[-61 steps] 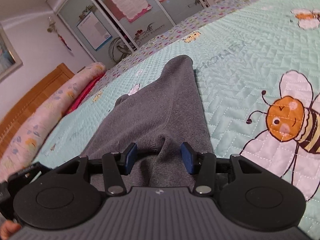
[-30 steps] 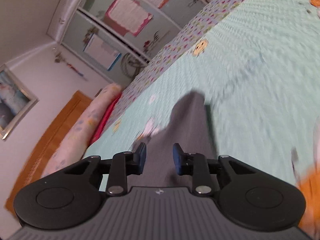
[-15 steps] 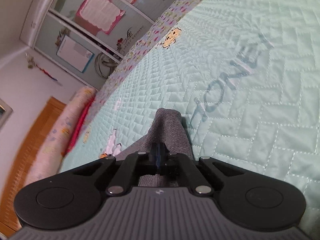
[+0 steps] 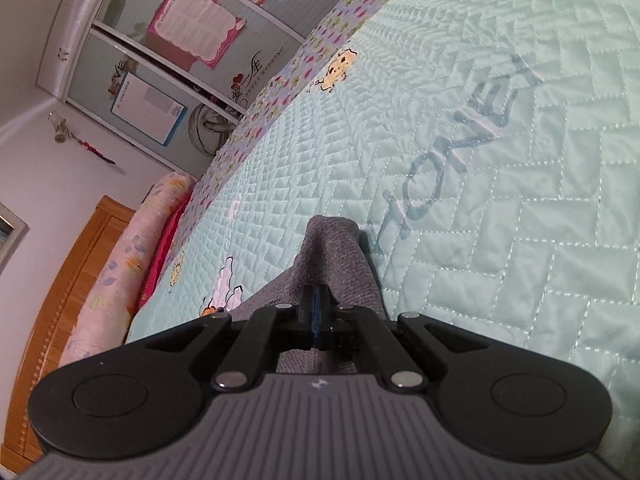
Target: Fold clothes
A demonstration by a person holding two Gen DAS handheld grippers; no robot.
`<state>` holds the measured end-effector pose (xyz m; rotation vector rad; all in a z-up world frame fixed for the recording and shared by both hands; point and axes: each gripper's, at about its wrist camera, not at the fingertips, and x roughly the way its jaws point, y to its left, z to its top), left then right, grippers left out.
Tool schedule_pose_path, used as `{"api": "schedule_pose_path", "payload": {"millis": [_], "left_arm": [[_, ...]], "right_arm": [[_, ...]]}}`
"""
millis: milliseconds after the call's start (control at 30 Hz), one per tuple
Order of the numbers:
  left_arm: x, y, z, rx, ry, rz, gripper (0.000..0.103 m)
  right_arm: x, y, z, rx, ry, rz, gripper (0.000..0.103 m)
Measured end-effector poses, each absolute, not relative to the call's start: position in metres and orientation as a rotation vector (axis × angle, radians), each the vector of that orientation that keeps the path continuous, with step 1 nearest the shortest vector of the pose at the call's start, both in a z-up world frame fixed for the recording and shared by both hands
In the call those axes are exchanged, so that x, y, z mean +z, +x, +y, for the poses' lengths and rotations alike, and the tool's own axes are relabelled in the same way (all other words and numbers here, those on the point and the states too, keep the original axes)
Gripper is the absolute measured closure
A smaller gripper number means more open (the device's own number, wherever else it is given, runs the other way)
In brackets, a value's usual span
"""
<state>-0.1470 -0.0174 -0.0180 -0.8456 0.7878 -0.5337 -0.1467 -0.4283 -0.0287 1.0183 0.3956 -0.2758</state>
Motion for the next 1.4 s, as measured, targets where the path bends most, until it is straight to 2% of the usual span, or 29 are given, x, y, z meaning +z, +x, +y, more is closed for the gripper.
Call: {"api": "schedule_pose_path", "payload": {"millis": [67, 100, 133, 200, 333, 500, 567, 667, 733, 833, 1067, 1400], "left_arm": [[-0.016, -0.151, -0.01, -0.525, -0.844, 0.802, 0.09], [-0.016, -0.153, -0.006, -0.526, -0.844, 0.808, 0.09], [-0.015, -0.154, -0.002, -0.529, -0.842, 0.814, 0.088], [-0.013, -0.157, 0.001, -0.539, -0.809, 0.813, 0.086], [0.001, -0.166, 0.001, -0.576, -0.752, 0.802, 0.084], [0.043, -0.194, -0.018, -0.719, -0.629, 0.695, 0.084], [0.057, -0.189, -0.037, -0.81, -0.599, 0.703, 0.075], [0.082, -0.153, -0.079, -0.916, -0.576, 0.752, 0.059], [0.096, -0.116, -0.119, -0.988, -0.539, 0.768, 0.055], [0.105, -0.061, -0.187, -1.059, -0.453, 0.801, 0.055], [0.056, 0.03, -0.324, -1.162, -0.297, 1.059, 0.056], [0.015, 0.052, -0.371, -1.239, -0.155, 1.159, 0.056]], "right_arm": [[-0.021, -0.149, -0.426, -0.263, 1.005, 0.396, 0.099], [-0.017, -0.153, -0.424, -0.246, 1.001, 0.385, 0.094], [-0.014, -0.158, -0.423, -0.233, 1.003, 0.367, 0.085], [-0.009, -0.168, -0.42, -0.214, 1.017, 0.321, 0.077], [0.001, -0.175, -0.42, -0.283, 0.97, 0.315, 0.077], [-0.001, -0.173, -0.422, -0.27, 0.96, 0.274, 0.077], [-0.001, -0.169, -0.421, -0.244, 0.926, 0.246, 0.077], [-0.02, -0.156, -0.42, -0.237, 0.912, 0.306, 0.08], [-0.019, -0.154, -0.418, -0.228, 0.888, 0.314, 0.08], [-0.016, -0.148, -0.412, -0.216, 0.824, 0.34, 0.08], [-0.01, -0.137, -0.398, -0.195, 0.694, 0.396, 0.079], [-0.016, -0.139, -0.407, -0.16, 0.754, 0.385, 0.079]]}}
